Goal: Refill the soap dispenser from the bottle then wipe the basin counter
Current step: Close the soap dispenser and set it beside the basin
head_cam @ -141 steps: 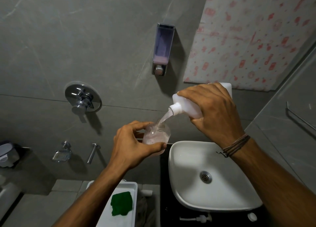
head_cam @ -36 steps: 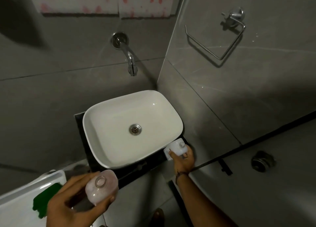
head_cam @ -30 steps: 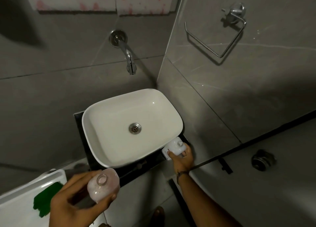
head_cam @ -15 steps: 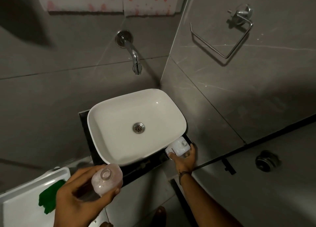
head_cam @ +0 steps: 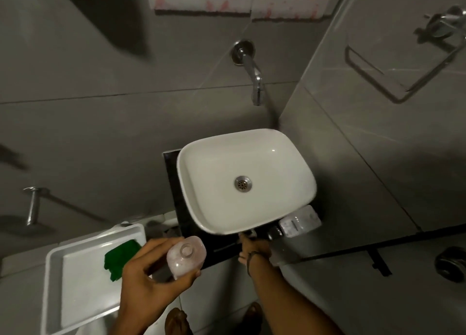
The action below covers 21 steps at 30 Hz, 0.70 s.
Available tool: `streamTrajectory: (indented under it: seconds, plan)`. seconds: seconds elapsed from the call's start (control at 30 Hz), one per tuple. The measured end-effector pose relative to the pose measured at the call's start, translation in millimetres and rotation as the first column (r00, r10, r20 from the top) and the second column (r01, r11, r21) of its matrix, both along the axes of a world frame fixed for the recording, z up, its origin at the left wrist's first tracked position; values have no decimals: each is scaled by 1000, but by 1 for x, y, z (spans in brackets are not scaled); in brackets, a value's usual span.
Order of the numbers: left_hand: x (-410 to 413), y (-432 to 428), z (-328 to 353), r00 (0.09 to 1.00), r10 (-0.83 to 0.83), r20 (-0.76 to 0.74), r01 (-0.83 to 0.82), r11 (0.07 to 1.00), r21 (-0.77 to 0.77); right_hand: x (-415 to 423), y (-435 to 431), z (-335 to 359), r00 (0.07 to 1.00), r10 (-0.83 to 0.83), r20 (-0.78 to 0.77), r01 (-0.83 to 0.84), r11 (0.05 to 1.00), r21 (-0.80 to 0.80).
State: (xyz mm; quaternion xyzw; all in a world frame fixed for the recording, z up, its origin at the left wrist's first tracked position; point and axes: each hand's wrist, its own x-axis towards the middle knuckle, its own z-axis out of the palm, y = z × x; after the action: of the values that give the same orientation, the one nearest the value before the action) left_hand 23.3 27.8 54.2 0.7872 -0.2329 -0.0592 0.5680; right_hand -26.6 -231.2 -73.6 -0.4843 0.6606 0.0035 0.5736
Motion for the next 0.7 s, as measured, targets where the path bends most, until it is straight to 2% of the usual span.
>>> streamTrajectory:
  seconds: [0.07,0.2,0.27,0.33,0.43,0.5,0.6,0.7]
  plan:
    - [3,5,-2,1000,15,2,-15,1000,-2,9,-1,-5,999,-31,15,31,999,23]
    - [7,13,-3,999,37,-19,-38,999,-30,13,-2,-4,969,-226,103,211,968,140]
    - [9,16,-2,999,46,-29,-47,998,-38,0,3,8,977,-202,74,189,970,151]
    - [11,18,1,998,53,-27,-54,998,-45,-18,11,26,991,-125,54,123,991,42]
    - [15,21,7,997,70,-37,-72,995,-68,-38,20,76,974,86,211,-34,971,-238]
    - [19,21,10,997,70,-40,-72,995,-74,-37,26,131,909,221,353,-55,903,-426]
    - [24,18,18,996,70,-46,-74,993,-87,-14,42,229,695,440,569,-42,815,-578]
    - [28,14,27,997,64,-39,-68,992,-102,9,63,300,506,663,552,-88,676,-732]
